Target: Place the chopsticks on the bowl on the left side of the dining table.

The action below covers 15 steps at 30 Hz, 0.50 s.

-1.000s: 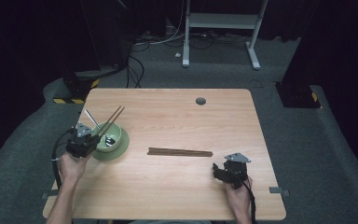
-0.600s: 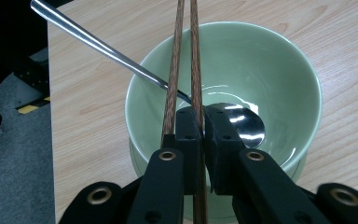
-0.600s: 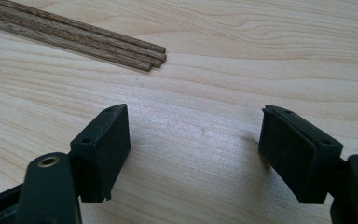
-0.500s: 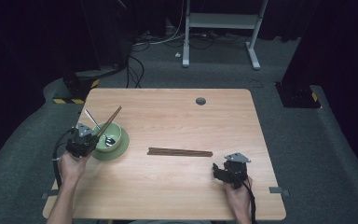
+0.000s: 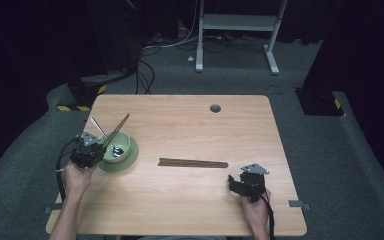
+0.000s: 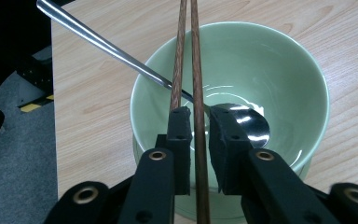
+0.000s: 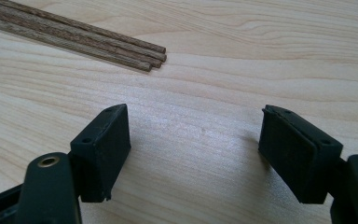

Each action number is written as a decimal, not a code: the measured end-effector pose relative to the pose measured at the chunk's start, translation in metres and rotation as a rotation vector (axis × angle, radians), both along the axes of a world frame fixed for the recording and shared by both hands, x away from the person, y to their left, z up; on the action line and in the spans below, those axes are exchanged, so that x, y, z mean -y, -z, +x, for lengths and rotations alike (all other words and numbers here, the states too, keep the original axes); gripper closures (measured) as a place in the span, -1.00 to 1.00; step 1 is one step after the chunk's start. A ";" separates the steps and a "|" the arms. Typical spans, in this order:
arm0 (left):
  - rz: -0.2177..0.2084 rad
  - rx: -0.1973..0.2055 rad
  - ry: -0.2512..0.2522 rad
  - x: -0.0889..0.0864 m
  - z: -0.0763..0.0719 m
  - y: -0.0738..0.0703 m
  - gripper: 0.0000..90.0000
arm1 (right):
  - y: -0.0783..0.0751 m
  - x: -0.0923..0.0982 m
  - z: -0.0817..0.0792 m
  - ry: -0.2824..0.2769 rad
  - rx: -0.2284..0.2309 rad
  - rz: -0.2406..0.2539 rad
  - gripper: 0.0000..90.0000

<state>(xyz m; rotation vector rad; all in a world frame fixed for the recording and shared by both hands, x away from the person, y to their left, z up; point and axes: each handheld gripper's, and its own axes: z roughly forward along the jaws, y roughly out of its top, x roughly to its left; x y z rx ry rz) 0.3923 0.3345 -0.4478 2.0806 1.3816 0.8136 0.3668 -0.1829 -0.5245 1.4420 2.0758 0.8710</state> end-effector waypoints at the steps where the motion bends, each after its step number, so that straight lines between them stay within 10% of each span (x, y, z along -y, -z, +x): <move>1: -0.003 0.003 -0.001 0.000 -0.001 0.000 0.69 | 0.000 0.000 0.000 -0.001 0.001 0.000 -0.46; 15: -0.022 0.056 -0.042 -0.006 -0.010 -0.004 0.29 | 0.000 0.000 0.000 -0.001 0.001 -0.001 -0.46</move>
